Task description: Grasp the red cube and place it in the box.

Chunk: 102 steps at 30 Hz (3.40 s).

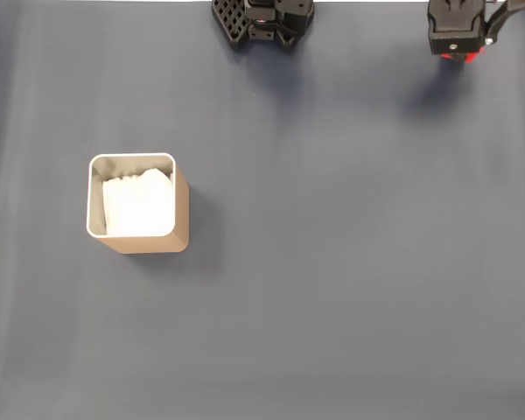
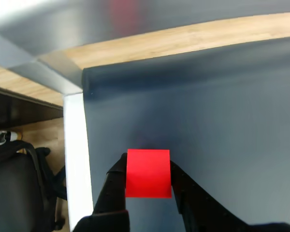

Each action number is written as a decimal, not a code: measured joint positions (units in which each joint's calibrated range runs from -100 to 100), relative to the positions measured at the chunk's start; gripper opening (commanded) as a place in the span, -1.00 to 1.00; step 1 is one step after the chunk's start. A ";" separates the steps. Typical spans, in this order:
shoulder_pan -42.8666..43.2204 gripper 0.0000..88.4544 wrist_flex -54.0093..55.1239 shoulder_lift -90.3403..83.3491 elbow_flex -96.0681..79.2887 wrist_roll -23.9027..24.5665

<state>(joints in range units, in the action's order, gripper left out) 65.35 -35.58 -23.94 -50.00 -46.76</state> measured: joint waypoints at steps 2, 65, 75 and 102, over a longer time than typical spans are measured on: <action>-1.05 -0.91 -2.52 -1.34 1.28 0.49; -62.46 -1.00 -35.82 -14.09 35.25 0.44; -72.75 -1.00 -36.64 -15.69 37.89 -1.12; -89.06 -1.00 -32.25 -9.27 38.52 -3.27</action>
<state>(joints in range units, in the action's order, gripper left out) -23.71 -67.83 -33.21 -11.48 -50.04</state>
